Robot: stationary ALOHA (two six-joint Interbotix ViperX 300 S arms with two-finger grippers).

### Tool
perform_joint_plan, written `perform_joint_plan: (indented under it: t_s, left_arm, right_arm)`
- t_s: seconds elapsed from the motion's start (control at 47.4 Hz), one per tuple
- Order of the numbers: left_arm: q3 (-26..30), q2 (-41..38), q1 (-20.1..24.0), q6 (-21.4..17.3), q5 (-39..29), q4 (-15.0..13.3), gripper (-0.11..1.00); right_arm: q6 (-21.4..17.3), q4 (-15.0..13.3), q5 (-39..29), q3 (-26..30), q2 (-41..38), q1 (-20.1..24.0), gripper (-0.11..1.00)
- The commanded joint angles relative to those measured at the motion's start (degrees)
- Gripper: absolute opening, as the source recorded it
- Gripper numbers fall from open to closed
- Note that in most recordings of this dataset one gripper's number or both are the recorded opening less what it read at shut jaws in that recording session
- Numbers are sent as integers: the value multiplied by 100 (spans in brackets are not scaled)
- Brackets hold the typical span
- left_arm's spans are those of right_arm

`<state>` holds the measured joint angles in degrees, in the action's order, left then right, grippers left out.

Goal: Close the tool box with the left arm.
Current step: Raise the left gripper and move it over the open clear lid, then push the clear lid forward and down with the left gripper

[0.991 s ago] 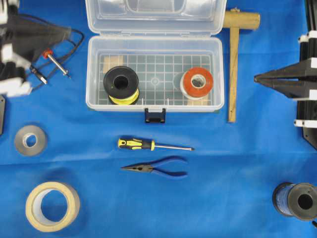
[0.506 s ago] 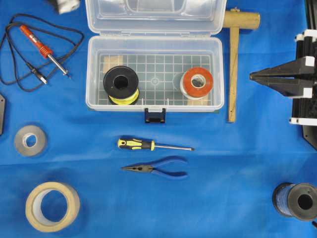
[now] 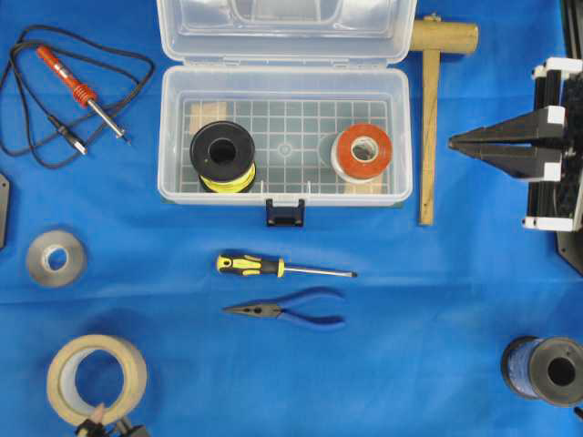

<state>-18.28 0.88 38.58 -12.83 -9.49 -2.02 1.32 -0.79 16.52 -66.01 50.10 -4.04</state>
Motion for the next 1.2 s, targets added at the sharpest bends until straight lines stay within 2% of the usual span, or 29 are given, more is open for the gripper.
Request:
perform_joint_plan:
  t_s: [0.0, 0.38, 0.886, 1.181]
  left_arm:
    - [246, -105, 18, 0, -114, 18, 91]
    - [352, -272, -149, 26, -1239, 26, 92]
    - [229, 211, -1020, 114, -2347, 26, 91]
    - [-132, 773, -1521, 316, -2461, 26, 91]
  right_arm:
    - [0, 0, 9, 44, -35, -18, 0]
    - [0, 0, -26, 44, -35, -18, 0]
    - [0, -9, -26, 35, -70, -9, 0]
    - [0, -9, 0, 44, -70, -18, 0]
